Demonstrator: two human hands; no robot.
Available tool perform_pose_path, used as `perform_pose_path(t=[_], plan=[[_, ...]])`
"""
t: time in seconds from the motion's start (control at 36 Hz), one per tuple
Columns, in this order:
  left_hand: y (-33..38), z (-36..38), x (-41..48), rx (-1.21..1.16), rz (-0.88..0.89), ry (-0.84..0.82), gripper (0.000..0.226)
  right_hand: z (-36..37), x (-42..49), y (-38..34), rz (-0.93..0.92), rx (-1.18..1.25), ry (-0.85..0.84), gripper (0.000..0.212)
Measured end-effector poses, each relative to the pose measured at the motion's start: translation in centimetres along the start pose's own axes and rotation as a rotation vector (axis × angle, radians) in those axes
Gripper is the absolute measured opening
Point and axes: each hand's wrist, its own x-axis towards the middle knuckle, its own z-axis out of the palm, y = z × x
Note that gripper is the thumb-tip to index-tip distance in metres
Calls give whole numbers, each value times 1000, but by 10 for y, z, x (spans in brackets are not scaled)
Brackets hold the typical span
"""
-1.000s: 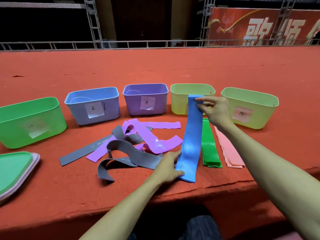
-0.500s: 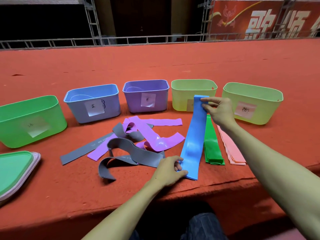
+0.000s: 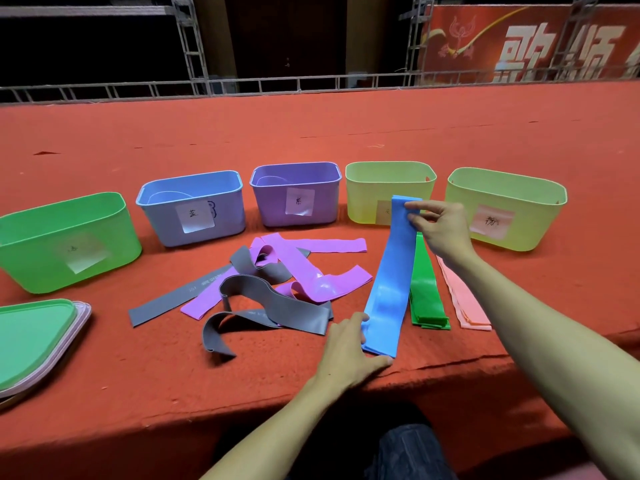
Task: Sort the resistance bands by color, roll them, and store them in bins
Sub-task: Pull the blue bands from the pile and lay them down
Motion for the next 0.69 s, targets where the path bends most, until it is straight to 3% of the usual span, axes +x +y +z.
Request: perform_pose_path(t=[0.31, 0.44, 0.69], plan=[[-1, -11, 0, -167, -51, -47, 51, -2, -5, 2, 12, 21, -12, 23], [-9, -25, 8, -126, 16, -189, 42, -3, -5, 3, 12, 17, -11, 23], [-13, -33, 15, -26, 141, -226, 20, -4, -3, 2, 7, 1, -7, 24]])
